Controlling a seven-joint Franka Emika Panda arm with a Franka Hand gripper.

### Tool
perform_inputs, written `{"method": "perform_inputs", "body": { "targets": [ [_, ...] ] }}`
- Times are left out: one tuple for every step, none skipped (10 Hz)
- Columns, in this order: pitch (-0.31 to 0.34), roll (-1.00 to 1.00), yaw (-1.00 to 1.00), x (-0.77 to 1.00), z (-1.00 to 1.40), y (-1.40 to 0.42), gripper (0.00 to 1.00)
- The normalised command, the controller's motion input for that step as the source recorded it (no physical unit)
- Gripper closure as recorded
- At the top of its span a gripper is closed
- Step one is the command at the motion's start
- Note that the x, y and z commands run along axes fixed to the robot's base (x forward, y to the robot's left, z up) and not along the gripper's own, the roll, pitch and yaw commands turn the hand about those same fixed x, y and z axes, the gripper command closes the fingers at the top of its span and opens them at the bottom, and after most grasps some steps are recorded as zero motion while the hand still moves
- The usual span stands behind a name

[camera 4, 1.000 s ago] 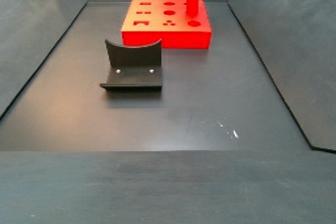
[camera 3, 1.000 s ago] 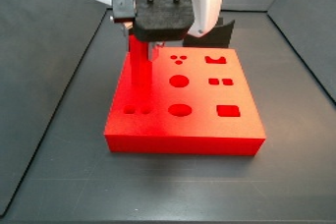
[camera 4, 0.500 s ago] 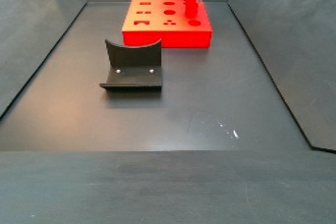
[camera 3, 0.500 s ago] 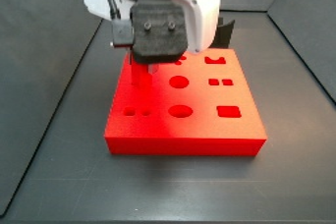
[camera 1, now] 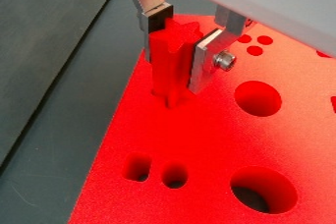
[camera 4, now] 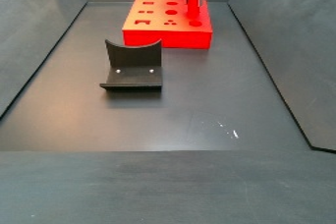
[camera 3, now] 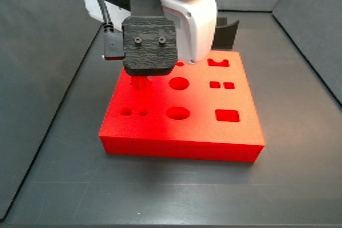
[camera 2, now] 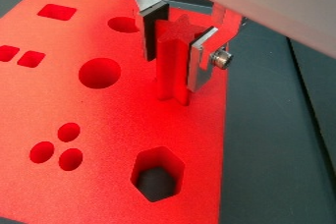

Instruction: Insert the star object.

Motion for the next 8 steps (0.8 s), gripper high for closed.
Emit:
{"method": "perform_inputs", "body": {
  "targets": [
    [0.000, 0.00, 0.00, 0.00, -0.03, 0.00, 1.00],
    [-0.029, -0.10, 0.00, 0.03, -0.27, 0.00, 1.00],
    [-0.133, -0.25, 0.00, 0.00, -0.60, 0.17, 1.00],
    [-0.159, -0.22, 0.00, 0.00, -0.64, 0.11, 1.00],
    [-0.151, -0.12, 0.00, 0.00, -0.72, 0.00, 1.00],
    [-0.180, -0.09, 0.00, -0.07, -0.70, 0.00, 1.00],
    [-0.077, -0.02, 0.00, 0.00, -0.38, 0.00, 1.00],
    [0.000, 0.00, 0.00, 0.00, 0.00, 0.00, 1.00]
  ]
}}
